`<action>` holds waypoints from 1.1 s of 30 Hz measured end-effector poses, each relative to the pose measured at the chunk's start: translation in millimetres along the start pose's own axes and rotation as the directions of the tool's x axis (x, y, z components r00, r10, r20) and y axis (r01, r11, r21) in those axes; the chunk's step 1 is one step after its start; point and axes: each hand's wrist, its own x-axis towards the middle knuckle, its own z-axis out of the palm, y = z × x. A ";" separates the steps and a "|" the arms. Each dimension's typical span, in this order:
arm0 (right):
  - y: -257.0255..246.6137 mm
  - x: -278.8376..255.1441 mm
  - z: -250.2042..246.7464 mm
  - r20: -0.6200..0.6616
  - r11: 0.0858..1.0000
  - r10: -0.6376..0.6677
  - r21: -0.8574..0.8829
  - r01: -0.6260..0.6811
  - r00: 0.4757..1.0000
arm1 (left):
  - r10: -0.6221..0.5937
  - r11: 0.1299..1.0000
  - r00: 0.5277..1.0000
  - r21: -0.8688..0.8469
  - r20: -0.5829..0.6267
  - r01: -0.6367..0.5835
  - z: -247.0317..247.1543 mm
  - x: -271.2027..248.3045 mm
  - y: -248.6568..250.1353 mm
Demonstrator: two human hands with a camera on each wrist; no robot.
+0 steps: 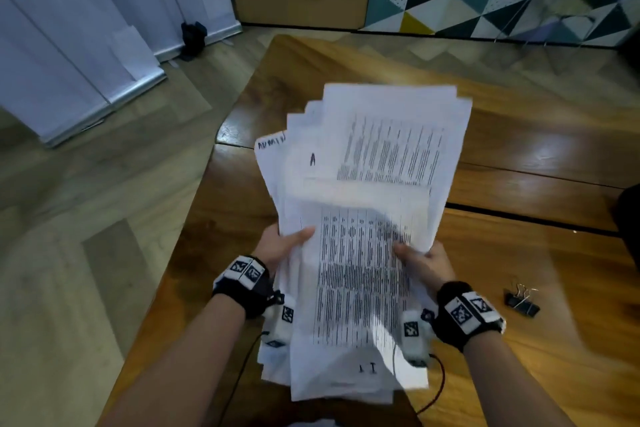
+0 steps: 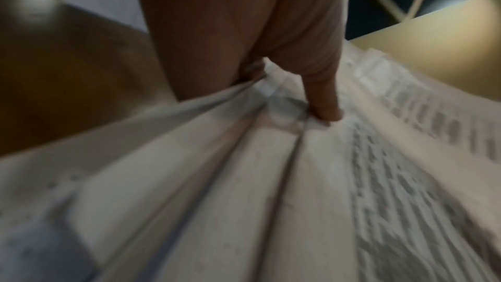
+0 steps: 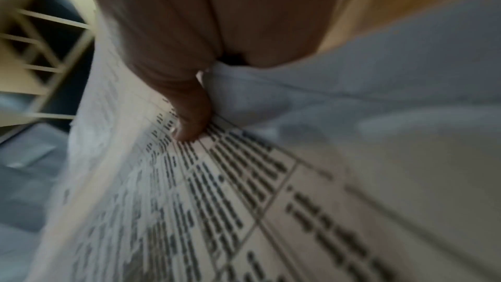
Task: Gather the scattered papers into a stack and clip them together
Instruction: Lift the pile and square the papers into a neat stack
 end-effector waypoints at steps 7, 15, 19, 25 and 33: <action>-104.6 -6.3 -18.7 -0.200 0.827 -0.536 0.070 0.558 0.820 | 0.568 0.822 0.804 0.167 -0.177 -0.544 33.4 -36.3 121.8; -70.2 7.1 -19.0 -0.076 0.863 -0.490 0.099 0.496 0.868 | 0.498 0.867 0.867 0.012 0.023 -0.498 25.6 -36.0 115.7; -51.5 18.7 -19.3 -0.108 0.888 -0.448 0.062 0.456 0.887 | 0.438 0.899 0.899 0.018 -0.016 -0.438 37.2 -36.7 106.1; -61.1 15.4 -31.2 -0.165 0.882 -0.406 0.186 0.433 0.899 | 0.472 0.881 0.881 0.027 0.032 -0.473 32.6 -43.2 115.4; -52.5 18.2 -25.8 -0.045 0.902 -0.413 0.118 0.416 0.909 | 0.391 0.883 0.883 0.167 0.258 -0.440 27.9 -42.3 107.6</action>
